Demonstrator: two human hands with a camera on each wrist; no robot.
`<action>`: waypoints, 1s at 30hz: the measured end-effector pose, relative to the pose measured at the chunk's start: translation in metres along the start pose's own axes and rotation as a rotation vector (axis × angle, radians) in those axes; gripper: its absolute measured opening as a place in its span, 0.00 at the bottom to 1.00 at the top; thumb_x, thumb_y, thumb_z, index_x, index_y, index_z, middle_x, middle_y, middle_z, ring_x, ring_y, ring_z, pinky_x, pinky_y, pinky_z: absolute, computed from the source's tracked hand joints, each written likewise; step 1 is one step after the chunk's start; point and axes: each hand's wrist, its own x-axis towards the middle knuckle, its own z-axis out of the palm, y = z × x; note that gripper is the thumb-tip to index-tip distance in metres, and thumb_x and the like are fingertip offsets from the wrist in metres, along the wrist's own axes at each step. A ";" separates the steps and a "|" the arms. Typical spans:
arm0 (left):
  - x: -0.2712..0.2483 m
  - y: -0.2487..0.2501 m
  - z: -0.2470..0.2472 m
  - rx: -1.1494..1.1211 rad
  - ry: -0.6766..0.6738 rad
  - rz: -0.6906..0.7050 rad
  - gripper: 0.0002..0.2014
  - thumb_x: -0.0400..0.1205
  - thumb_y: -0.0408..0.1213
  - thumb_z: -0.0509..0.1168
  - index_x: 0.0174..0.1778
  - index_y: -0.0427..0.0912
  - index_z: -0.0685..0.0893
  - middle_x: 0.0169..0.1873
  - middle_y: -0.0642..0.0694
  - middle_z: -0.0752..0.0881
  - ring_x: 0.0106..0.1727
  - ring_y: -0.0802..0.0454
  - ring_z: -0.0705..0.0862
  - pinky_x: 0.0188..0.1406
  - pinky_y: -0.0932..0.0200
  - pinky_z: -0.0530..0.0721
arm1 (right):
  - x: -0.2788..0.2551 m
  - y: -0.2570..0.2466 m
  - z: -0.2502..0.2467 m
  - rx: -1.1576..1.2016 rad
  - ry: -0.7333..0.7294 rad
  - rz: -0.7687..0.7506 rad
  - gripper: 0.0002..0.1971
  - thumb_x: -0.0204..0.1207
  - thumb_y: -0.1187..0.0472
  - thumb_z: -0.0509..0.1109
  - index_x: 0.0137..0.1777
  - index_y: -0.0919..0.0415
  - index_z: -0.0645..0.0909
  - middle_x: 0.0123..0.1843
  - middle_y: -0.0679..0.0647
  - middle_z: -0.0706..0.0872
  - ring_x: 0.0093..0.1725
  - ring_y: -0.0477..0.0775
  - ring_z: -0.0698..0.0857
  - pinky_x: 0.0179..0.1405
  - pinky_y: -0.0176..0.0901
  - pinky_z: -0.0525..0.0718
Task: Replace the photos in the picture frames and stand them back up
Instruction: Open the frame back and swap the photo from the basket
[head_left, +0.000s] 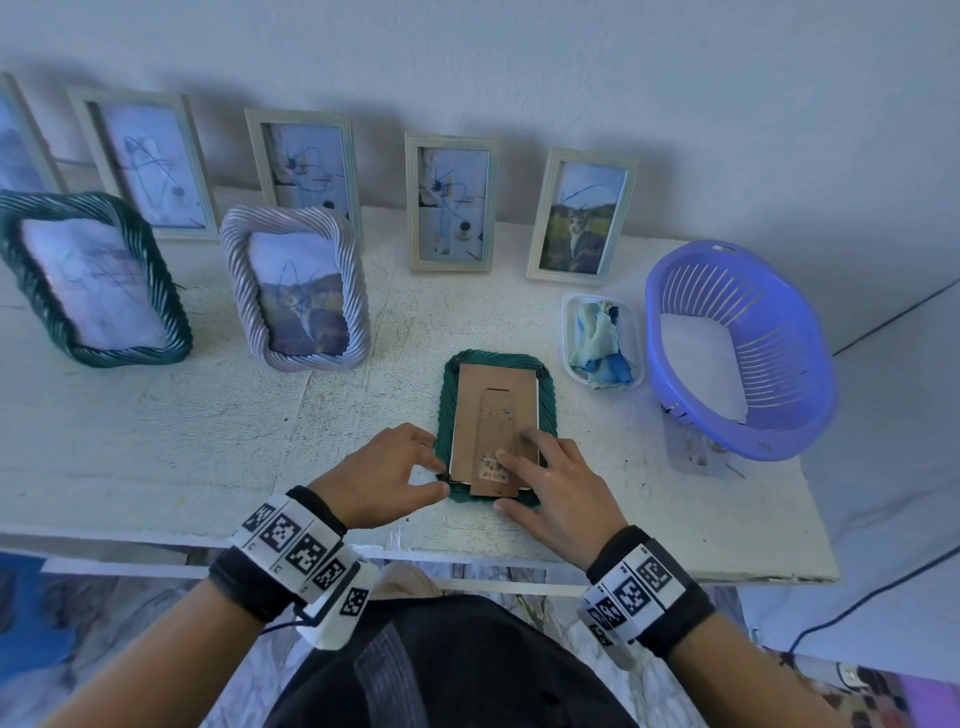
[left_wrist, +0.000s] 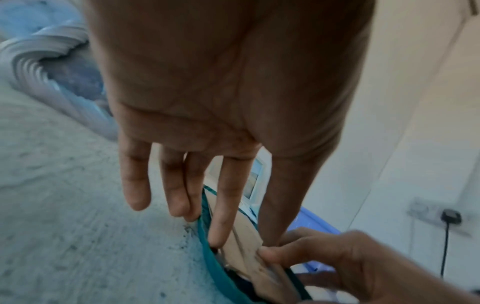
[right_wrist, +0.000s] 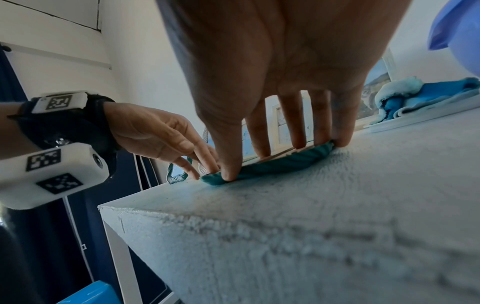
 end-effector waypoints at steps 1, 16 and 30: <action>0.000 0.000 -0.001 -0.013 -0.022 -0.011 0.21 0.82 0.54 0.66 0.67 0.49 0.83 0.74 0.50 0.71 0.75 0.52 0.68 0.74 0.54 0.66 | 0.000 0.000 0.000 0.000 0.005 0.000 0.29 0.76 0.39 0.68 0.75 0.50 0.75 0.77 0.55 0.68 0.69 0.61 0.71 0.57 0.52 0.82; -0.003 -0.011 -0.001 -0.266 -0.048 -0.019 0.13 0.84 0.44 0.67 0.64 0.55 0.85 0.61 0.54 0.77 0.63 0.60 0.76 0.60 0.71 0.69 | -0.001 0.000 0.001 0.024 0.018 0.005 0.28 0.77 0.40 0.68 0.75 0.49 0.74 0.77 0.54 0.68 0.69 0.60 0.70 0.58 0.51 0.81; 0.002 -0.015 0.000 -0.125 -0.081 0.038 0.14 0.85 0.45 0.64 0.66 0.56 0.85 0.62 0.53 0.75 0.67 0.58 0.72 0.69 0.61 0.66 | 0.000 0.001 0.003 0.017 0.012 0.013 0.29 0.78 0.41 0.67 0.77 0.48 0.72 0.79 0.53 0.65 0.71 0.59 0.67 0.59 0.51 0.81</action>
